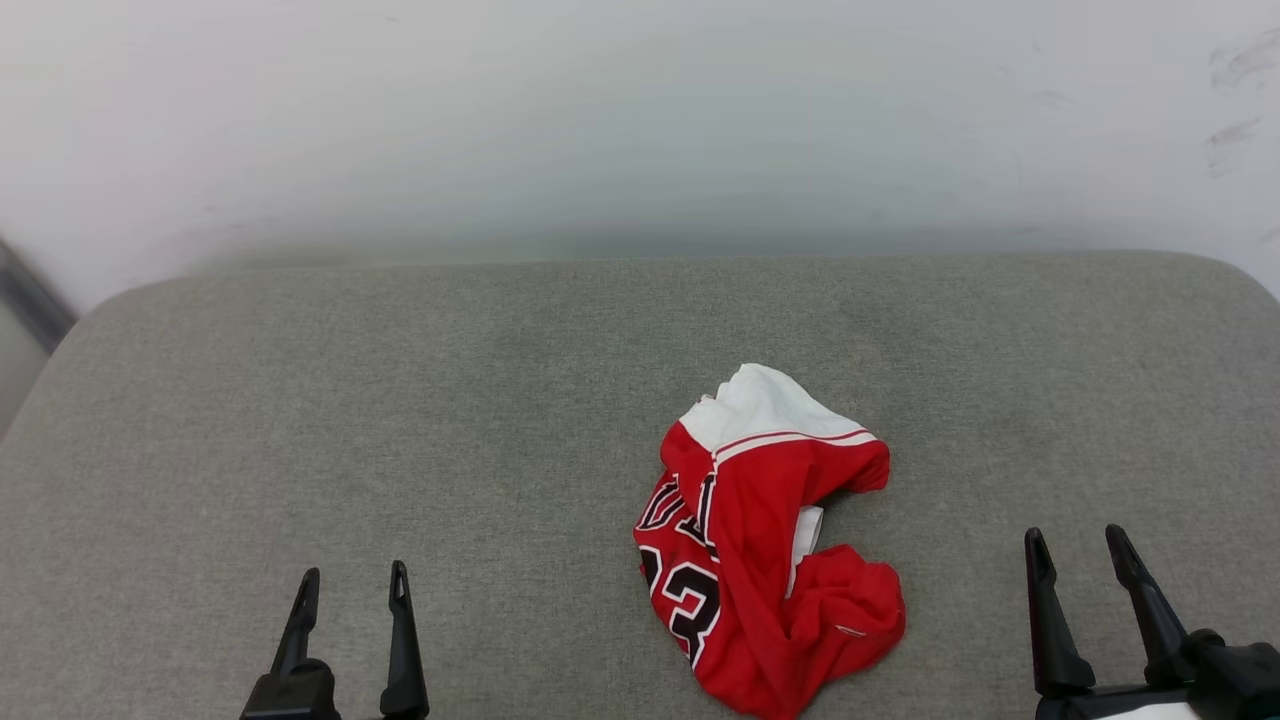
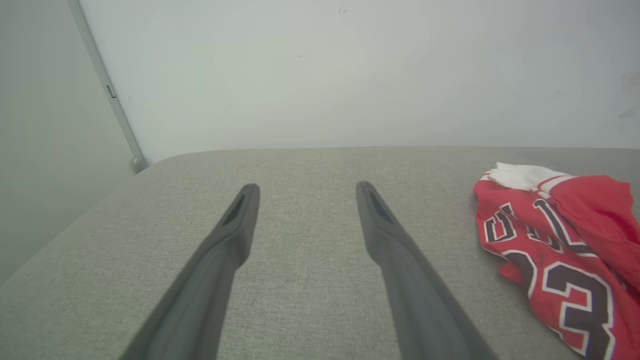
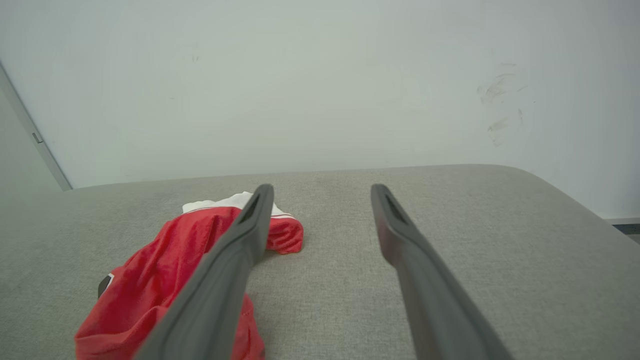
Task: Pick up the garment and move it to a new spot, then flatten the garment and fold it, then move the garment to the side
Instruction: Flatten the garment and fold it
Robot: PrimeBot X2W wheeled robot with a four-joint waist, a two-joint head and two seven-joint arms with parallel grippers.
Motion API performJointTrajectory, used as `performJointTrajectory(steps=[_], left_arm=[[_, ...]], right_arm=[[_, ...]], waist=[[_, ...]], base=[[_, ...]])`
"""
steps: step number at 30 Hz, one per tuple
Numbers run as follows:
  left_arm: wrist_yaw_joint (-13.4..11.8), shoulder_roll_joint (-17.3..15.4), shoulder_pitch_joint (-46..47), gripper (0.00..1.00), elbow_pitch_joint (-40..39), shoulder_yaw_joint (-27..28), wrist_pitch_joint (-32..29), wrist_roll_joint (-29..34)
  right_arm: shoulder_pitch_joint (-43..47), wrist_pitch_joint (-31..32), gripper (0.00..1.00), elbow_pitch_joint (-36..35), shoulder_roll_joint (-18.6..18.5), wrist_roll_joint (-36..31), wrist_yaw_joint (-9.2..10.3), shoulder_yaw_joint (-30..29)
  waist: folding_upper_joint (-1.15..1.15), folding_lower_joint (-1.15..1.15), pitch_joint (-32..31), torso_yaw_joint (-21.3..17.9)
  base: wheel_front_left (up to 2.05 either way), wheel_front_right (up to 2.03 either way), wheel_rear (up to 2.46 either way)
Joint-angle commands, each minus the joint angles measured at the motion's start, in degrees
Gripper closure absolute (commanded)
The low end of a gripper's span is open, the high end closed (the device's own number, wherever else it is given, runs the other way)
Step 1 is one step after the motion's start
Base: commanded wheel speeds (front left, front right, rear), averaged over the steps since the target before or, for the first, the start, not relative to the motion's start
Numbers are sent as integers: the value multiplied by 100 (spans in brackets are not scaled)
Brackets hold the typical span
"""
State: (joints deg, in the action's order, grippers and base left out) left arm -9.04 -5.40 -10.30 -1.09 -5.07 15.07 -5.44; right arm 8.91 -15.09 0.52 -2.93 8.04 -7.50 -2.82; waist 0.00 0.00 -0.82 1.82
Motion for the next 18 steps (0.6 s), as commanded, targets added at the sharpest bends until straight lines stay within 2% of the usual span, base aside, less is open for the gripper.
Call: performJointTrajectory(steps=[1,4,8,15,16,18], left_arm=[[42,9,-40,0,28,37,15,41],[149,28,117,0,79,89,15,88],[431,-84,539,0,293,66,15,164],[1026,-540,2079,0,946,-126,15,408],[1026,-540,2079,0,946,-126,15,408],[1193,-649,2619,0,1165,-177,15,419]], right_arm=[[56,-12,0,-8,9,-12,3,10],[29,-12,0,-26,9,-35,3,4],[-73,-12,0,-60,9,-94,2,14],[-281,-12,0,-166,9,-226,2,94],[-281,-12,0,-166,9,-226,2,94],[-354,-12,0,-215,9,-245,3,105]], waist=[[0,0,0,-4],[0,0,13,-7],[0,0,53,-27],[0,0,255,-182],[0,0,255,-182],[0,0,378,-240]], base=[[0,0,0],[0,0,0],[0,0,0],[0,0,0],[0,0,0],[0,0,0]])
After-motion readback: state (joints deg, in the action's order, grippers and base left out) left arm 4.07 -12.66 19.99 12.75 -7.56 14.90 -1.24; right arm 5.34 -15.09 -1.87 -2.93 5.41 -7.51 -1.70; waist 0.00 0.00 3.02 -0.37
